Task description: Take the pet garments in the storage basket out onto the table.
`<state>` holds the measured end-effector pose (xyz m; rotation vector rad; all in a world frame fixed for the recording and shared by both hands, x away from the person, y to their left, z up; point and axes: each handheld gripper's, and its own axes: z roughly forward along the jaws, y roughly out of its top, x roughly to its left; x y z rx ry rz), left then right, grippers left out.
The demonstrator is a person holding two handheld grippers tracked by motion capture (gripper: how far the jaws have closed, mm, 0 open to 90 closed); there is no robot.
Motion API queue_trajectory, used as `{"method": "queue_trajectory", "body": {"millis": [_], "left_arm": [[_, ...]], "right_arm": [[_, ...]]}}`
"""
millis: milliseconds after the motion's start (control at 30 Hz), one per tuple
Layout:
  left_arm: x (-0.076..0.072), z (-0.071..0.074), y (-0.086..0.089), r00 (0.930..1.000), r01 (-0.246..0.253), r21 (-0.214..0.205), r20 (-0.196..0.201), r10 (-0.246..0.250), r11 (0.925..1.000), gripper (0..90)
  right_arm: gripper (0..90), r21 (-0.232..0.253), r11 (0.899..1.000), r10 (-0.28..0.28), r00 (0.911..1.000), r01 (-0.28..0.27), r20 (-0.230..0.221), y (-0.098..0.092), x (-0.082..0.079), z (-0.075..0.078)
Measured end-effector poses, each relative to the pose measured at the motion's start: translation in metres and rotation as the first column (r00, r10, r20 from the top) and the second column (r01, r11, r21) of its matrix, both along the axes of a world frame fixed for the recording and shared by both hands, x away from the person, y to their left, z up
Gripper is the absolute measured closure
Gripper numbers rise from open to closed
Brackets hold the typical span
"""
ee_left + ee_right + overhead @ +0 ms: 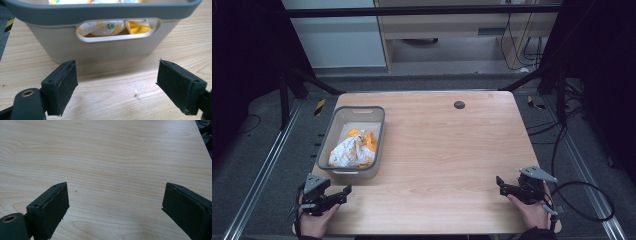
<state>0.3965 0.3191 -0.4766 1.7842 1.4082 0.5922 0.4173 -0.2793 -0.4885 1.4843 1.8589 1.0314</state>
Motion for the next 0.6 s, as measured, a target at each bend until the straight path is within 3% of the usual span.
{"method": "queue_trajectory", "body": {"millis": [200, 600], "left_arm": [[-0.005, 0.004, -0.001, 0.9999, 0.005, -0.011, 0.015, -0.005, 0.9999, 16.6], [-0.009, 0.015, -0.001, 0.9985, 0.004, -0.02, 0.055, -0.003, 0.9998, 17.0]], "right_arm": [[6.2, 0.017, 1.0, 0.002, 0.9999, -0.002, 0.013, -0.001, -0.002, 0.002], [6.8, 0.005, 1.0, 0.009, 0.9997, -0.009, 0.024, -0.003, -0.003, 0.001]]}}
